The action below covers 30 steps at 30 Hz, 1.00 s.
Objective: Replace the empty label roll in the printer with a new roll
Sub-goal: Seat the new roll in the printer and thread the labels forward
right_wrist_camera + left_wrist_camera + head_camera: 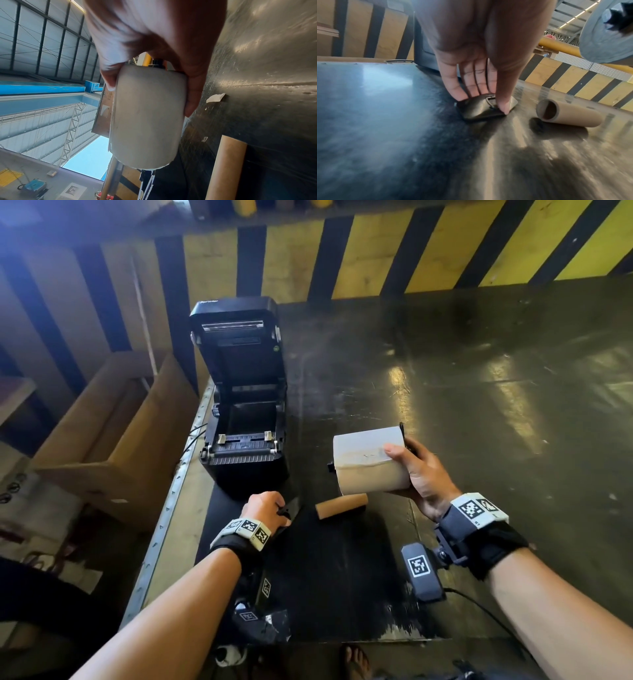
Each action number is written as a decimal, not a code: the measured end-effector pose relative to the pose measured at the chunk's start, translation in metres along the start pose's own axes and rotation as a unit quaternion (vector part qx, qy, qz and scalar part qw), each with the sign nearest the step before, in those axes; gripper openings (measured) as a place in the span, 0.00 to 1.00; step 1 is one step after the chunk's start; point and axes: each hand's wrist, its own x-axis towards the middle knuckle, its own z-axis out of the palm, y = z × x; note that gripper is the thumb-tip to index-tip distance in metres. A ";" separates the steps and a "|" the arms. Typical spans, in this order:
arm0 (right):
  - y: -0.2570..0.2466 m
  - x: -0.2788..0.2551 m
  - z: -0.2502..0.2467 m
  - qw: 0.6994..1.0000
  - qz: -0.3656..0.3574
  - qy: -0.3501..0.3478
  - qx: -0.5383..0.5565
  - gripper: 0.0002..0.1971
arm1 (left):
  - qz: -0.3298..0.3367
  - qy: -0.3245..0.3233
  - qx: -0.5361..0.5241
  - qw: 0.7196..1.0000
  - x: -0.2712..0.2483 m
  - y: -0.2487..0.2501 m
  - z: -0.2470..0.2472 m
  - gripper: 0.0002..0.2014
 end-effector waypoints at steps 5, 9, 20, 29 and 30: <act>0.004 0.006 0.003 1.000 0.023 -0.003 0.004 0.27 | 0.055 0.018 -0.061 0.996 -0.004 -0.002 -0.014 0.13; 0.004 0.012 0.007 0.999 0.033 -0.008 0.009 0.20 | 0.107 0.056 -0.200 0.972 -0.010 0.008 -0.044 0.13; -0.029 0.024 0.066 0.994 0.031 -0.059 0.091 0.18 | 0.164 0.132 -0.493 0.844 -0.002 0.065 -0.127 0.14; -0.060 0.025 0.133 0.989 -0.080 -0.025 0.123 0.28 | 0.162 0.152 -0.515 0.828 0.010 0.067 -0.153 0.14; -0.060 0.026 0.139 0.988 -0.090 -0.019 0.122 0.28 | 0.167 0.152 -0.506 0.832 0.011 0.065 -0.157 0.15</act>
